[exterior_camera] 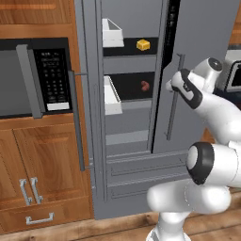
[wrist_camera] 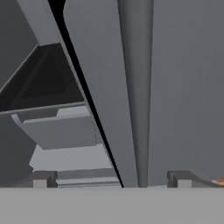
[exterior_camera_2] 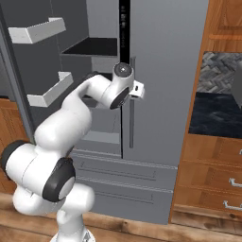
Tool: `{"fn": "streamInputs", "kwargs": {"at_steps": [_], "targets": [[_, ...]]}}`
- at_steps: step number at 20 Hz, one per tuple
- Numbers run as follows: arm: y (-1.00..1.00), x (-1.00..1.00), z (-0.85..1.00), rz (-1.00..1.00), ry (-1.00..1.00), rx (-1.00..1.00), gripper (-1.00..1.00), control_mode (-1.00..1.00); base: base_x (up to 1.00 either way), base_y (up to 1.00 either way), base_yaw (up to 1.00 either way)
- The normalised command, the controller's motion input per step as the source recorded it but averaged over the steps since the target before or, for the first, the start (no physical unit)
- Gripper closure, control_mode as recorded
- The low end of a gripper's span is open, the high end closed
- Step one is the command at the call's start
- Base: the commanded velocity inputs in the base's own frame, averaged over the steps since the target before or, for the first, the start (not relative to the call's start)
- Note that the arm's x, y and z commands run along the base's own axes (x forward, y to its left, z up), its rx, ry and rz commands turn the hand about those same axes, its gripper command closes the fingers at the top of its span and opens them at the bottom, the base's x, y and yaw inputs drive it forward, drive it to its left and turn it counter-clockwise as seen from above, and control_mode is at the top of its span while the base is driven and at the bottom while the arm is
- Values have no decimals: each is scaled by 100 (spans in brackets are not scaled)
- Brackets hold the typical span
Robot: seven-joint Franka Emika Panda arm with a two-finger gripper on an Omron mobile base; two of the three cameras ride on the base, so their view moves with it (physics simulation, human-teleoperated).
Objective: Retrieve the sausage and cheese from the fridge and place them on the cutting board on the counter.
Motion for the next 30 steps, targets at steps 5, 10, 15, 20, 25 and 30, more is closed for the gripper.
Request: {"fn": "streamInputs", "kwargs": {"at_steps": [5,10,15,20,25,30], "targets": [[-19,28,-18,0,-12,-2,-100,-100,0,0,0],[-4,23,-5,0,-7,-1,-100,-100,0,0,0],[0,26,0,0,-2,0,-100,-100,0,0,0],[-9,33,0,0,0,0,-100,-100,0,0,0],[-14,37,0,0,0,0,-100,-100,0,0,0],[-6,31,0,0,-1,0,-100,-100,0,0,0]]}}
